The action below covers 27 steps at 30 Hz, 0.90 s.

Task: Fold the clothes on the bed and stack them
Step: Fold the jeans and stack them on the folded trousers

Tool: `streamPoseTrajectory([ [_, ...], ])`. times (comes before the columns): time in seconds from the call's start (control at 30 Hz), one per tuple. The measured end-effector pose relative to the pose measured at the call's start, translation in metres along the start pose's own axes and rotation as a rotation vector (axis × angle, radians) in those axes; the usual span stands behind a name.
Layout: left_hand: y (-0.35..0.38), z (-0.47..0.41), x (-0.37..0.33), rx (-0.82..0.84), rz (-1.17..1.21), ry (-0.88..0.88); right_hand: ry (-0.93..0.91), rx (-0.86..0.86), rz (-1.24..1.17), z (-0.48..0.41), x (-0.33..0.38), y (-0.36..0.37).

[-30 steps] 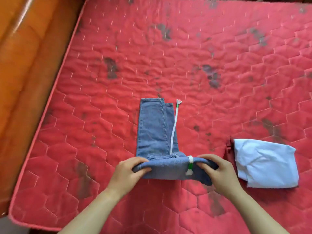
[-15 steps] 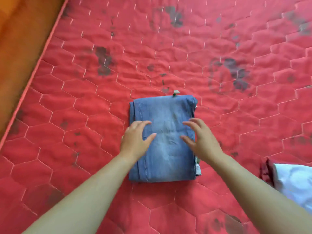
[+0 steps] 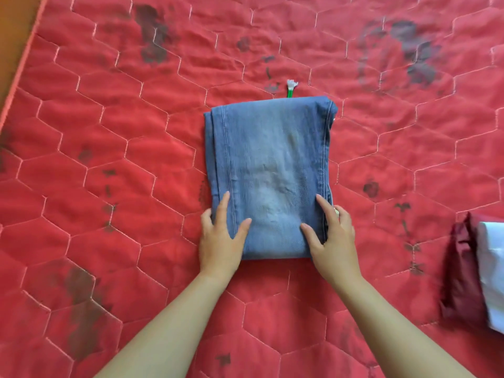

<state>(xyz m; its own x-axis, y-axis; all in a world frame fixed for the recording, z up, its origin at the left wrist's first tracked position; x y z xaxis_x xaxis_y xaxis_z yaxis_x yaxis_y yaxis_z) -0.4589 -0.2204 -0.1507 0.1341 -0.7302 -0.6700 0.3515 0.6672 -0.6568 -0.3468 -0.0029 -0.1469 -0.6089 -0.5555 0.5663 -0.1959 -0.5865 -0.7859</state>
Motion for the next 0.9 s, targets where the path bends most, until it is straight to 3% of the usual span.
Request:
streamPoseTrajectory([
  [0.27,0.015,0.067,0.031,0.28,0.015,-0.054,-0.032,0.09,0.002,0.082,-0.027,-0.011],
  [0.4,0.0,0.099,0.042,0.202,-0.036,-0.034,-0.06,0.058,0.142,0.114,-0.042,-0.021],
  [0.5,-0.013,0.109,0.018,0.064,-0.214,0.28,-0.357,-0.051,0.286,0.116,-0.017,-0.026],
  [0.6,0.002,0.123,0.003,0.255,-0.21,0.543,-0.578,0.072,0.329,0.115,-0.003,-0.011],
  [0.7,0.012,0.124,0.012,0.378,-0.185,0.525,-0.627,0.228,0.378,0.108,-0.008,-0.001],
  [0.9,0.011,0.118,0.013,0.405,-0.166,0.443,-0.606,0.121,0.208,0.094,0.011,-0.025],
])
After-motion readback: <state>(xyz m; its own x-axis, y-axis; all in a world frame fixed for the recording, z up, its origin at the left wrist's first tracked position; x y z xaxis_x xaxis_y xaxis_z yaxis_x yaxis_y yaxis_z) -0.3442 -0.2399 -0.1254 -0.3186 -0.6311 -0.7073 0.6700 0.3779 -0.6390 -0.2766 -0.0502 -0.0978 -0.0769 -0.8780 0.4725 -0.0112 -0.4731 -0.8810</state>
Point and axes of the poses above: each hand's wrist, its own z-axis away from the middle knuckle, its own y-axis out of the palm, x = y × z, the point moved 9 cm from there along -z, towards the middle knuckle, and after that the axes turned 10 degrees about z, right-handed, at the moved point
